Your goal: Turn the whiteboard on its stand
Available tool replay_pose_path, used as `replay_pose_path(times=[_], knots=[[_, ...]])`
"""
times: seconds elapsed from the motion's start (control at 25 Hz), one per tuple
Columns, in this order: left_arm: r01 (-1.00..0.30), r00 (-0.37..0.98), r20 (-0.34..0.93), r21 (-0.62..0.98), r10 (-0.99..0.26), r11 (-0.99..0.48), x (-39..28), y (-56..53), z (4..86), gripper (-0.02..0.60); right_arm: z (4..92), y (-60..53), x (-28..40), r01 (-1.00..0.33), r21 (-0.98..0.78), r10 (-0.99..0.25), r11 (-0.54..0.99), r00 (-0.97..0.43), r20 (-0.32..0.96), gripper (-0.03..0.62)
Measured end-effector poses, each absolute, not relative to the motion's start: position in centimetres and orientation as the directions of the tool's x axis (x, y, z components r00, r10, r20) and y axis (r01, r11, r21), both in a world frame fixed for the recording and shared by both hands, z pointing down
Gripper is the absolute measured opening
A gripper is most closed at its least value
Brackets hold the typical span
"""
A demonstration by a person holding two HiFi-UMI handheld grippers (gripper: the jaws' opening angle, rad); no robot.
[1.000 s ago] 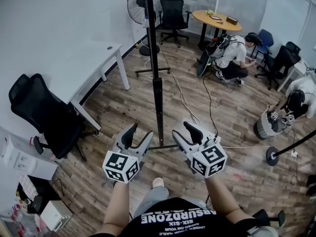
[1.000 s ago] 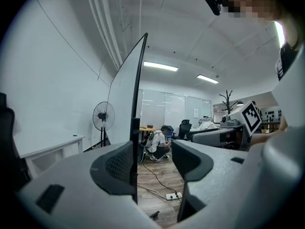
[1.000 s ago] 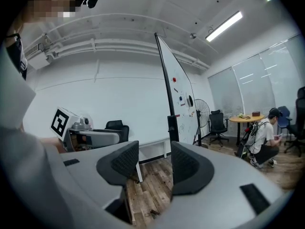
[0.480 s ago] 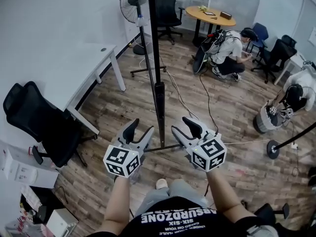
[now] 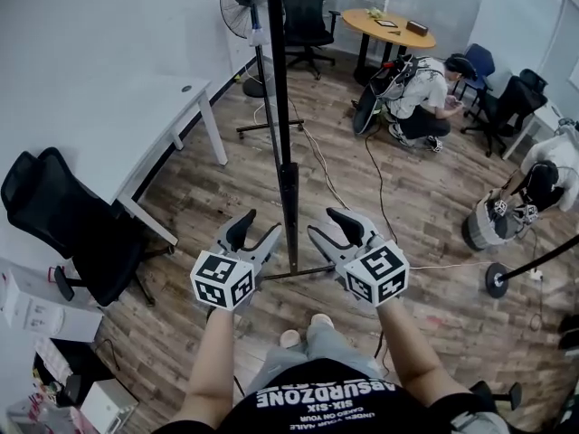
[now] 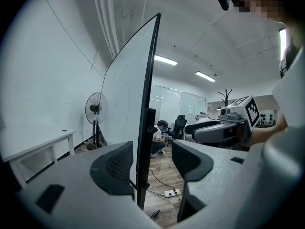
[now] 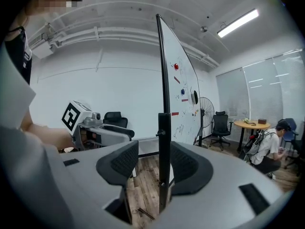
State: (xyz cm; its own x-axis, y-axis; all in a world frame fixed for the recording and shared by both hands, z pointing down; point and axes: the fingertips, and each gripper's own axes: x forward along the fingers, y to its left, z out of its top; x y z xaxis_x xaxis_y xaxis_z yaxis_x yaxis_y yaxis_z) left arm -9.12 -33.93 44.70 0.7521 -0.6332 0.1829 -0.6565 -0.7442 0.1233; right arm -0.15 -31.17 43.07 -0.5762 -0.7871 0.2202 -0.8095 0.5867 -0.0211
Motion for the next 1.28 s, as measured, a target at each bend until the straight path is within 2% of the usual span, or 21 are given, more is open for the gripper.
replay_pose_path(times=[0.88, 1.28], knots=[[-0.598, 0.763, 0.315, 0.014, -0.564, -0.801, -4.8, -40.4, 47.6, 0.236, 46.8, -40.0, -1.2, -0.688, 0.004, -0.65, 0.726, -0.684, 0.332, 0.193], [-0.579, 0.765, 0.336, -0.011, -0.549, -0.815, -4.5, -41.6, 48.9, 0.228, 48.0, -41.3, -1.8, -0.623, 0.035, -0.589, 0.781, -0.718, 0.371, 0.155]])
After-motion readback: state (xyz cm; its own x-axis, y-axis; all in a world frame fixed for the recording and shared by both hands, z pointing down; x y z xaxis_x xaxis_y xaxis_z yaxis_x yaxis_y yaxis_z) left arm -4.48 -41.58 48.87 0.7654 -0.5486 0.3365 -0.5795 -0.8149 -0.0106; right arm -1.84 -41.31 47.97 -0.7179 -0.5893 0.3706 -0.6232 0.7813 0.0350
